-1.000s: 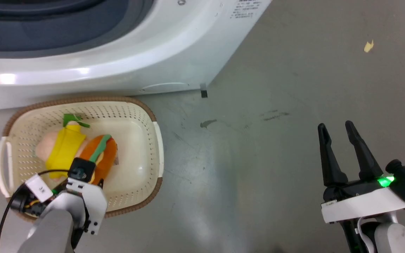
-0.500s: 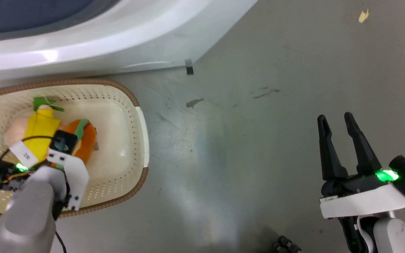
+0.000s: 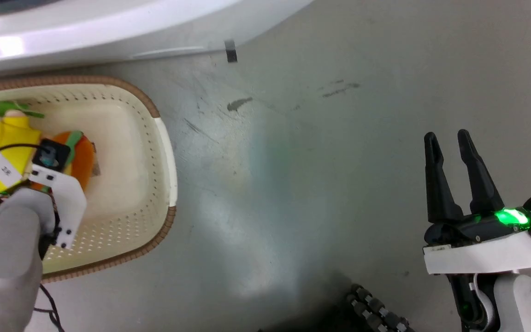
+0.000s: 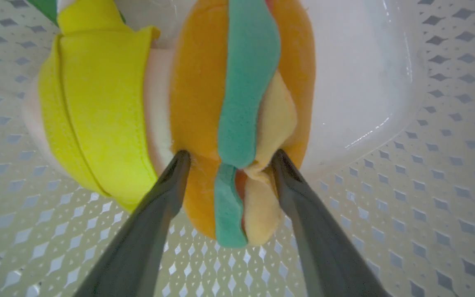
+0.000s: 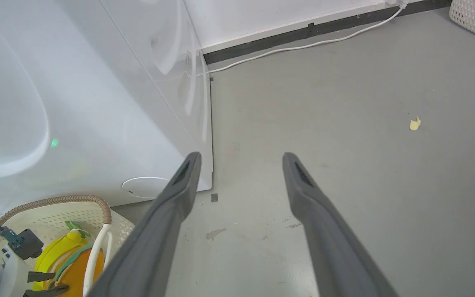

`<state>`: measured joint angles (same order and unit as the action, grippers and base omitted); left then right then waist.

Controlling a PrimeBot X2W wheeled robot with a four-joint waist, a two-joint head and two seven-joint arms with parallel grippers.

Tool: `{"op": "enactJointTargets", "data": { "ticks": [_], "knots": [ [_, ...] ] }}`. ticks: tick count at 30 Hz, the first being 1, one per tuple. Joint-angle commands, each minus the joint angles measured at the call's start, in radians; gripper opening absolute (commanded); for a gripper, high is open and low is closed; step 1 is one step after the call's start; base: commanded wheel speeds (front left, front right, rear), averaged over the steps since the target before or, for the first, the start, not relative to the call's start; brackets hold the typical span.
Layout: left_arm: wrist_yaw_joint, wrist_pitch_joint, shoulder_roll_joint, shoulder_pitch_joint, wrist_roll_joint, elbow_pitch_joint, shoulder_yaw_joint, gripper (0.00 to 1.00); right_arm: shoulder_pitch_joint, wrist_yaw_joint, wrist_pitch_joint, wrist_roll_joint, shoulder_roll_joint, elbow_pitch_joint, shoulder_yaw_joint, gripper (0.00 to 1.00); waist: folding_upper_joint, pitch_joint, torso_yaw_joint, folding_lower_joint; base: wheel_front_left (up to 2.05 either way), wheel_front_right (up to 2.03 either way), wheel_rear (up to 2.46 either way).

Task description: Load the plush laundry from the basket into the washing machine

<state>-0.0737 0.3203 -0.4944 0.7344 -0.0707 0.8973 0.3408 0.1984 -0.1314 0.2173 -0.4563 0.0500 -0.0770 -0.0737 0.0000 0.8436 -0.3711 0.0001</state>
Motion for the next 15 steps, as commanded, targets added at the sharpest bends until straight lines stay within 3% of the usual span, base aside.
{"op": "enactJointTargets", "data": {
  "ticks": [1, 4, 5, 6, 15],
  "knots": [
    [0.008, -0.001, -0.013, 0.026, 0.004, 0.022, 0.008, 1.0, 0.019, 0.001, 0.011, -0.015, 0.0, -0.006, -0.002, 1.0, 0.0, 0.02, -0.011, -0.0001, 0.0, 0.0, 0.0],
    [0.011, -0.005, -0.029, 0.041, -0.003, 0.046, 0.018, 1.0, 0.023, 0.001, 0.017, -0.028, 0.0, -0.007, -0.005, 1.0, 0.0, 0.044, -0.021, -0.0001, 0.0, 0.0, 0.0],
    [0.008, -0.006, -0.032, 0.047, -0.011, 0.055, 0.018, 0.36, 0.025, 0.001, 0.019, -0.032, 0.0, -0.006, -0.007, 1.0, 0.0, 0.052, -0.025, -0.0001, 0.0, 0.0, 0.0],
    [0.005, -0.009, -0.036, 0.052, -0.018, 0.063, 0.02, 0.0, 0.028, 0.001, 0.021, -0.037, 0.0, -0.005, -0.009, 1.0, 0.0, 0.06, -0.029, -0.0001, 0.0, 0.0, 0.0],
    [0.016, -0.045, -0.077, 0.062, -0.081, 0.147, 0.015, 0.0, 0.085, 0.001, 0.04, -0.072, 0.0, 0.006, -0.037, 1.0, 0.0, 0.078, -0.09, -0.0001, 0.0, 0.0, 0.0]
  ]
}}
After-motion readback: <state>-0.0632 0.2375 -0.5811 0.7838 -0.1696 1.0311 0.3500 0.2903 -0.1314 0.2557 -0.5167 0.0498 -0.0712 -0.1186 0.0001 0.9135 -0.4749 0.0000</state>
